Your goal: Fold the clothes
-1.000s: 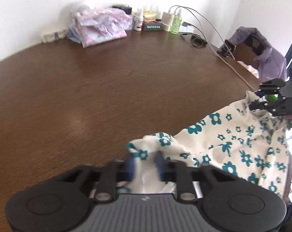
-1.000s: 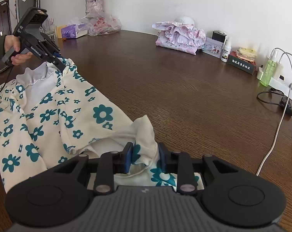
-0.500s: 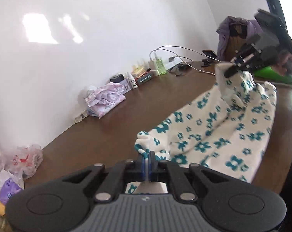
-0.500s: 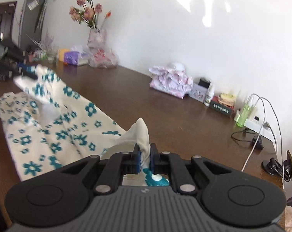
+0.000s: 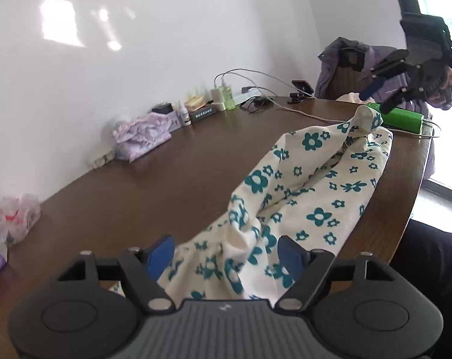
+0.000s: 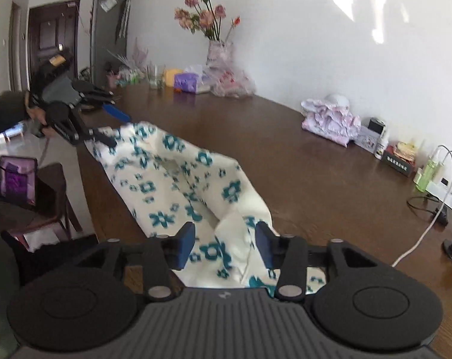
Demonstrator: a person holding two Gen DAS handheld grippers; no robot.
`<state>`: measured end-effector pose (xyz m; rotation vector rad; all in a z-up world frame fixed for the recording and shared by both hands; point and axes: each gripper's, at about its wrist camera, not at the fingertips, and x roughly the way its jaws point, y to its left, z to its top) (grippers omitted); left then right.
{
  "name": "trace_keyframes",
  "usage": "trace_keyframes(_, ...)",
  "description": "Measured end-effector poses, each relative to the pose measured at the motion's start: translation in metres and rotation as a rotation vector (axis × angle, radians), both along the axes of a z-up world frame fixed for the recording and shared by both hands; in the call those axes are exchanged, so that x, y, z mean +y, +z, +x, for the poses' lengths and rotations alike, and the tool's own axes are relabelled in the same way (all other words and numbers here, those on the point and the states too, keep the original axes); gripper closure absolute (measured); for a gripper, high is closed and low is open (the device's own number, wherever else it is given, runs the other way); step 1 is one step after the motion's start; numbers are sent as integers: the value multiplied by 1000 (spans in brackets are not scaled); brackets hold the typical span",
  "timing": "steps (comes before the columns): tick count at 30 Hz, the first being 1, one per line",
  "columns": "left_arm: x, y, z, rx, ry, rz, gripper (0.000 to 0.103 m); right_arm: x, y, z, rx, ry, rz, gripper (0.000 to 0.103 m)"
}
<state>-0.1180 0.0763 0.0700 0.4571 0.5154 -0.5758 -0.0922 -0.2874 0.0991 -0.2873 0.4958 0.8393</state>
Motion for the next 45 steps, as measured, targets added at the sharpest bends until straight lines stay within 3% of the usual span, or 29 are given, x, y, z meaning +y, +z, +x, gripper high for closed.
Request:
trace_keyframes(3, -8, -3, 36, 150, -91, 28, 32, 6, 0, 33, 36, 21, 11, 46)
trace_keyframes(4, -11, -7, 44, 197, -121, 43, 51, 13, -6, 45, 64, 30, -18, 46)
trace_keyframes(5, -13, -10, 51, 228, -137, 65, 81, 21, -12, 57, 93, 40, -50, 47)
trace_keyframes(6, -15, -12, 52, 216, -130, 87, 90, 30, -22, 67, 108, 50, -92, 48)
trace_keyframes(8, -19, -9, 47, 109, -97, 133, 95, 50, -43, 76, 96, 30, -212, 73)
trace_keyframes(9, -24, -6, 38, 1, -71, 190, 95, 57, -51, 76, 61, 11, -263, 98)
trace_keyframes(11, -36, -7, 18, -209, -43, 362, 96, 60, -60, 65, -46, -15, -311, 99)
trace_keyframes(13, -46, -20, -5, -379, -74, 540, 96, 58, -59, 53, -162, -58, -321, 99)
trace_keyframes(15, -52, -42, -26, -506, -116, 675, 97, 53, -53, 35, -270, -76, -306, 99)
trace_keyframes(17, -52, -62, -41, -522, -165, 725, 98, 50, -50, 18, -362, -74, -320, 99)
trace_keyframes(21, -47, -99, -58, -487, -253, 819, 97, 58, -67, -2, -357, 21, -470, 99)
trace_keyframes(23, -45, -102, -60, -459, -254, 799, 97, 61, -73, -8, -313, 52, -498, 98)
trace_keyframes(26, -43, -95, -57, -411, -219, 743, 94, 63, -67, -6, -247, 67, -510, 86)
trace_keyframes(32, -53, -92, -58, -362, -200, 695, 95, 71, -15, -4, -153, 87, -218, 79)
trace_keyframes(35, -53, -82, -57, -314, -194, 653, 92, 106, -22, -3, -117, 185, -126, 72)
trace_keyframes(36, -48, -73, -57, -276, -203, 615, 90, 121, -30, -2, -140, 181, -132, 72)
trace_keyframes(37, -43, -65, -57, -237, -212, 577, 79, 133, -37, 1, -140, 166, -126, 72)
trace_keyframes(38, -39, -56, -57, -199, -221, 539, 61, 145, -45, 5, -137, 149, -118, 72)
trace_keyframes(39, -31, -46, -57, -159, -229, 491, 54, 157, -52, 9, -134, 132, -110, 72)
trace_keyframes(41, -4, -22, -54, -59, -196, 338, 49, 173, -58, 13, -122, 113, -103, 72)
trace_keyframes(43, 30, 2, -32, 39, -97, 171, 45, 189, -61, 14, -128, 106, -96, 72)
trace_keyframes(44, 43, 9, -18, 73, -60, 117, 33, 197, -61, 13, -131, 122, -91, 72)
trace_keyframes(45, 54, 15, -3, 96, -34, 86, 30, 205, -60, 11, -134, 140, -86, 68)
